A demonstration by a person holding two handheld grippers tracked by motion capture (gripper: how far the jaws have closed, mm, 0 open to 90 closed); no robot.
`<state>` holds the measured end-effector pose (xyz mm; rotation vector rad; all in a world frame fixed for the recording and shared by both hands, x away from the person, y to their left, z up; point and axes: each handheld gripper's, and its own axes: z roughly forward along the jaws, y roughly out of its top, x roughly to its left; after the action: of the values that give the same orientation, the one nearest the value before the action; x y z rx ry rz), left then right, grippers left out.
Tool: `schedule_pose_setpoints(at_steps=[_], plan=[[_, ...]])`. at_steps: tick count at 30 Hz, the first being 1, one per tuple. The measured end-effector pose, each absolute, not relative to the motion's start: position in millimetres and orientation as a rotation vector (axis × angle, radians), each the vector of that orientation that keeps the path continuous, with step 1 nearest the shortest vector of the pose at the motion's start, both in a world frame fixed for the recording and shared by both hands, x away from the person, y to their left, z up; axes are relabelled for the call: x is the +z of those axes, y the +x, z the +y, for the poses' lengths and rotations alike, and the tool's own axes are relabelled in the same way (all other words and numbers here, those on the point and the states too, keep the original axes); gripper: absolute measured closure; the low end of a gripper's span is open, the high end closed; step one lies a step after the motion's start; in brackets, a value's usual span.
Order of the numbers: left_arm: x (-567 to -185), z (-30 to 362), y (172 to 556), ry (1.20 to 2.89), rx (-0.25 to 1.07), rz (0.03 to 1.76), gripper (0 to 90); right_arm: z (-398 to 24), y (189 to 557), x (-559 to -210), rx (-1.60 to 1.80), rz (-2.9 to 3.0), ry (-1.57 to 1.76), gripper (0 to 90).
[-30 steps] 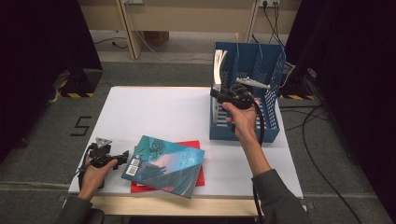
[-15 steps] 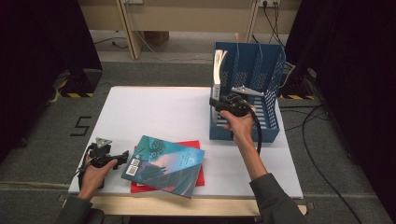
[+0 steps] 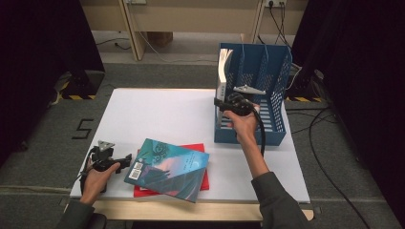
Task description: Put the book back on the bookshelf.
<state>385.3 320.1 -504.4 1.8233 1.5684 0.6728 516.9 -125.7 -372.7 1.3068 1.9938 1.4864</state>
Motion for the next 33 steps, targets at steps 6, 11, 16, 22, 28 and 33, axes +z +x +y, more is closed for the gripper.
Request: schedule_pose_setpoints(at_steps=[6, 11, 16, 22, 28, 33], plan=[[-504.4, 320.2, 385.3, 1.823, 0.672, 1.569, 10.1, -120.9, 533.2, -369.9, 1.453, 1.976, 1.328, 57.7], [-504.5, 320.3, 385.3, 1.822, 0.672, 1.568, 10.1, -121.6, 534.2, -369.5, 1.453, 1.979, 1.341, 56.2], [-504.5, 320.4, 385.3, 1.822, 0.671, 1.568, 10.1, -122.0, 530.2, -374.5, 1.486, 1.973, 1.358, 51.4], [-504.5, 320.3, 385.3, 1.822, 0.672, 1.568, 10.1, -114.2, 522.0, -376.1, 1.461, 1.995, 1.341, 39.0], [-504.5, 320.4, 385.3, 1.822, 0.671, 1.568, 10.1, -111.7, 522.7, -375.0, 1.453, 2.015, 1.339, 34.2], [-504.4, 320.4, 385.4, 1.822, 0.67, 1.568, 10.1, -119.4, 520.9, -374.4, 1.503, 2.013, 1.351, 39.0]])
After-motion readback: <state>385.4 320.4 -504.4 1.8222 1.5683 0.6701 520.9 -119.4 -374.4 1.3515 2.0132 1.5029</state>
